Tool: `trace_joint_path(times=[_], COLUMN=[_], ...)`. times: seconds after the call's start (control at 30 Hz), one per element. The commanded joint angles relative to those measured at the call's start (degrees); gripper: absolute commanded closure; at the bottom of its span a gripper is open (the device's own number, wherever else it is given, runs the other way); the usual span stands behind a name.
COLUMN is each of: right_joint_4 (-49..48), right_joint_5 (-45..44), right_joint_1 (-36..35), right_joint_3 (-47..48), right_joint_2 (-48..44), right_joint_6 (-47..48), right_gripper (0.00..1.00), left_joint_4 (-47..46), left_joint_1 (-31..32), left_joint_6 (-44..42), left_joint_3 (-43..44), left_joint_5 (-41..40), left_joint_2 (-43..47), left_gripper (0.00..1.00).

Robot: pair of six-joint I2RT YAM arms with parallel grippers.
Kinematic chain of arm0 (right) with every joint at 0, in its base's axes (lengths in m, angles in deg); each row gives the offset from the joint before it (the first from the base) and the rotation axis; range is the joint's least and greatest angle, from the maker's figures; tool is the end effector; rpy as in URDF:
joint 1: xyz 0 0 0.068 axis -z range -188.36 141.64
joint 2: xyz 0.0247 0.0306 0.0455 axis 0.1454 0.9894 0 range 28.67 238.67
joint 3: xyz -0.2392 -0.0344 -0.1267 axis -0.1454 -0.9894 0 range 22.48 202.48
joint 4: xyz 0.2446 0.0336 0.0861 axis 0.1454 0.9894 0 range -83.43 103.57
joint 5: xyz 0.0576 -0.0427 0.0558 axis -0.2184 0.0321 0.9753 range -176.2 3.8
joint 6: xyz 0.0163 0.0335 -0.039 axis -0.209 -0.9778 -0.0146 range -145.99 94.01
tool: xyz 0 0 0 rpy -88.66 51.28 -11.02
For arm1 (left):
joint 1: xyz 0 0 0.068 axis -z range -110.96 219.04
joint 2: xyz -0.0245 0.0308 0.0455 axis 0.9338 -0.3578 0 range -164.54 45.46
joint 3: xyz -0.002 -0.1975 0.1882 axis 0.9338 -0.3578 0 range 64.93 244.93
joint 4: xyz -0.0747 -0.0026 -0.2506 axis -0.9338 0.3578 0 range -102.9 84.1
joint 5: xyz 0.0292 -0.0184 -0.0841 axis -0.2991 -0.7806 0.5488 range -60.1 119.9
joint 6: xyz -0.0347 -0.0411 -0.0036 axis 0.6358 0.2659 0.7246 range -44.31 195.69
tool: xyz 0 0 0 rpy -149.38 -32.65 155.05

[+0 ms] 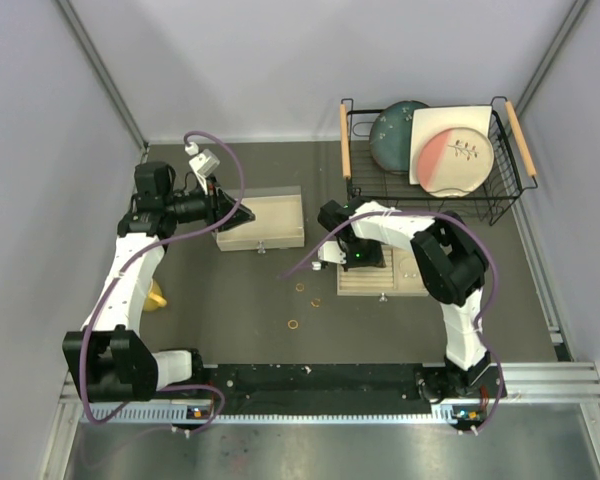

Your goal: Organize the mixed jewelry

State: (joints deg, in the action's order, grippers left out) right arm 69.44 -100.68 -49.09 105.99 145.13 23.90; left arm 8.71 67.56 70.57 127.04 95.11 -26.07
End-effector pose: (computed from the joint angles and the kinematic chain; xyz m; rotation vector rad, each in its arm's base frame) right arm 0.2823 0.2313 0.1592 2.1452 -2.0950 0.3675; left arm 0.2649 -0.0255 0.3372 0.7161 1.7987 -1.1033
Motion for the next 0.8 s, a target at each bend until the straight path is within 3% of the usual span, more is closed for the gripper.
trace_joint_path(times=[0.0, 0.07, 0.23, 0.6, 0.77], right_joint_4=[-1.52, -1.61, -1.35, 4.62, 6.82], right_joint_5=[1.12, 1.21, 0.25, 1.2, 6.29], right_joint_1=[-0.14, -0.14, -0.23, 0.21, 0.65], right_joint_3=[-1.33, -1.33, -0.1, 8.42, 8.78], right_joint_2=[0.7, 0.26, -2.64, -9.5, -16.77], right_joint_6=[-0.05, -0.23, -0.76, -4.44, -8.31], right_gripper=[1.0, 1.0, 0.76, 0.69, 0.68], left_joint_4=[-0.77, -0.77, -0.25, 9.94, 18.37], left_joint_1=[-0.46, -0.46, -0.46, -0.46, 0.5], left_joint_6=[-1.29, -1.2, -1.55, -13.58, -26.23], left_joint_3=[-0.5, -0.5, -0.58, -0.32, -0.41], left_joint_5=[2.2, 2.38, 2.12, -0.96, -2.45], left_joint_2=[-0.02, -0.02, 0.25, 1.13, 0.07], left_gripper=[0.67, 0.67, 0.67, 0.66, 0.66])
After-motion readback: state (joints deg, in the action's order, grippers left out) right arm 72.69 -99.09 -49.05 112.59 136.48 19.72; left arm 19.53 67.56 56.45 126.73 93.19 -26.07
